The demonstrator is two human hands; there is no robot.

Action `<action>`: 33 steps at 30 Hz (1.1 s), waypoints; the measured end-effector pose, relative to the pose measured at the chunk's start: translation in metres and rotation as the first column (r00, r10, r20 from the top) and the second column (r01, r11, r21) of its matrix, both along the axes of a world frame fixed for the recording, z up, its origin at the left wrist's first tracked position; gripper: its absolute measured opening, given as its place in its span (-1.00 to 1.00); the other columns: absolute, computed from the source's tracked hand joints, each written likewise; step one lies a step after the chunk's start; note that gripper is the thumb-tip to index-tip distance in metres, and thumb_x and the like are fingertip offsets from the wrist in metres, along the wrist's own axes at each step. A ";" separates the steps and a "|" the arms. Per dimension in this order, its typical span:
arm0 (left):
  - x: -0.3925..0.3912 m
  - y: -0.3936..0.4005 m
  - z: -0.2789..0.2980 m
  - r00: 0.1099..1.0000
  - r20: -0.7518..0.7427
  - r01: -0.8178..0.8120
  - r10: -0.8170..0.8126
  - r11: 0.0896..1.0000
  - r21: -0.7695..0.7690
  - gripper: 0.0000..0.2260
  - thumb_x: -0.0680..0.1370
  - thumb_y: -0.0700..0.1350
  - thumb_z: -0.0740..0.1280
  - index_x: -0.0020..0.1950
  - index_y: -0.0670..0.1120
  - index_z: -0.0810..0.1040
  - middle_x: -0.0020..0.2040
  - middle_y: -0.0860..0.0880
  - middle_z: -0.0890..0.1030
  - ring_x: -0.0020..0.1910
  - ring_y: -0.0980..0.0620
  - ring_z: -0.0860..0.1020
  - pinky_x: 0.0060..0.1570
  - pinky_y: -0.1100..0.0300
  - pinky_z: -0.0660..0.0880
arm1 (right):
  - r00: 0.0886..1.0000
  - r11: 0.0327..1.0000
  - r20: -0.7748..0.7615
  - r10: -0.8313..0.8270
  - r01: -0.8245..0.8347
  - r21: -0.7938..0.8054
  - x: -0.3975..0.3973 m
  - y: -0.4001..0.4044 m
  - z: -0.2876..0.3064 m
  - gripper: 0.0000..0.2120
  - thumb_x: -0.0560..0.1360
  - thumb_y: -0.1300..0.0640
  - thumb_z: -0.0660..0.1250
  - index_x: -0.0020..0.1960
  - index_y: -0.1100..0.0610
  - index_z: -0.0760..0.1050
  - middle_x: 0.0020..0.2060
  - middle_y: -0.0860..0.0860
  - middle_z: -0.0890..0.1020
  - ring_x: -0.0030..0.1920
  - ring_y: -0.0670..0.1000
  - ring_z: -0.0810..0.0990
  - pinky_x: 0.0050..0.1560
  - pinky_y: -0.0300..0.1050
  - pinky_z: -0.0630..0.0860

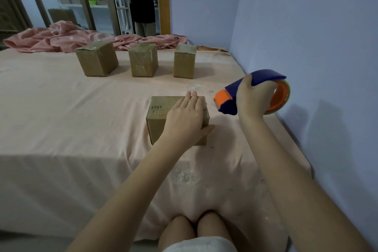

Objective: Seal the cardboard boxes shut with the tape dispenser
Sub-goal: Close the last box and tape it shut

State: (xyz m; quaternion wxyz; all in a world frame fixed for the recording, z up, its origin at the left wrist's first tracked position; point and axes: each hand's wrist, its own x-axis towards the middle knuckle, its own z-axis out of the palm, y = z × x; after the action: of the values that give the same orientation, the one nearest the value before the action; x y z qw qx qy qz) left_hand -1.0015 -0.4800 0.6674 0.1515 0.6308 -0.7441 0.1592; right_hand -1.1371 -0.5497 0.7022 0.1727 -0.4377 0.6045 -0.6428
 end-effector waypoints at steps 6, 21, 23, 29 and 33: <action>0.000 -0.002 -0.001 1.000 0.005 0.009 -0.009 1.000 -0.012 -0.27 0.54 0.28 0.15 0.53 -0.15 0.06 0.55 -0.15 0.08 0.53 -0.07 0.03 0.46 0.11 -0.05 | 0.966 0.998 -0.253 -0.060 0.061 -0.005 0.015 -0.002 0.005 -0.63 0.55 0.05 0.25 0.24 0.25 0.28 0.01 0.05 0.56 -0.13 -0.03 0.52 -0.22 -0.24 0.39; -0.001 -0.002 -0.004 1.000 -0.001 -0.002 0.002 0.999 -0.046 -0.27 0.55 0.27 0.14 0.53 -0.18 0.06 0.54 -0.17 0.10 0.53 -0.06 0.06 0.46 0.11 -0.02 | 0.879 0.979 -0.475 -0.034 0.125 0.162 0.007 -0.007 -0.036 -0.67 0.55 0.10 0.18 0.14 0.36 0.29 -0.15 0.16 0.62 -0.13 0.20 0.61 -0.24 -0.11 0.32; 0.000 -0.006 -0.002 1.000 0.001 -0.004 0.004 1.000 -0.029 -0.25 0.54 0.29 0.14 0.53 -0.18 0.06 0.54 -0.16 0.10 0.53 -0.06 0.05 0.46 0.11 0.00 | 0.879 0.987 -0.474 -0.043 0.111 0.117 -0.001 -0.008 -0.039 -0.70 0.55 0.09 0.20 0.10 0.32 0.31 -0.28 0.06 0.55 -0.22 0.15 0.59 -0.28 -0.11 0.32; -0.004 -0.012 -0.001 0.999 0.007 -0.032 0.032 0.999 -0.004 -0.23 0.53 0.29 0.14 0.54 -0.19 0.02 0.55 -0.16 0.07 0.53 -0.07 0.03 0.47 0.09 -0.01 | 0.888 0.994 -0.459 0.016 -0.066 -0.093 -0.029 -0.013 -0.015 -0.77 0.52 -0.01 0.23 -0.16 0.13 0.30 -0.42 -0.10 0.40 -0.42 -0.11 0.38 -0.40 -0.22 0.22; -0.013 -0.016 0.002 1.000 -0.004 -0.018 0.018 1.000 0.004 -0.21 0.54 0.29 0.15 0.54 -0.21 -0.01 0.55 -0.17 0.05 0.53 -0.07 0.02 0.47 0.09 -0.03 | 0.779 0.987 -0.626 -0.034 -0.073 -0.145 -0.041 -0.017 -0.008 -0.80 0.50 0.02 0.26 -0.17 0.16 0.38 -0.31 0.00 0.46 -0.28 -0.01 0.39 -0.33 -0.22 0.21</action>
State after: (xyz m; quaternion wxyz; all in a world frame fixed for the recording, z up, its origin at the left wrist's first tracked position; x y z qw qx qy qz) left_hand -1.0147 -0.4964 0.6696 0.1504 0.6383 -0.7383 0.1576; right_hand -1.1785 -0.5671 0.6944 -0.0674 -0.6450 0.5692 -0.5055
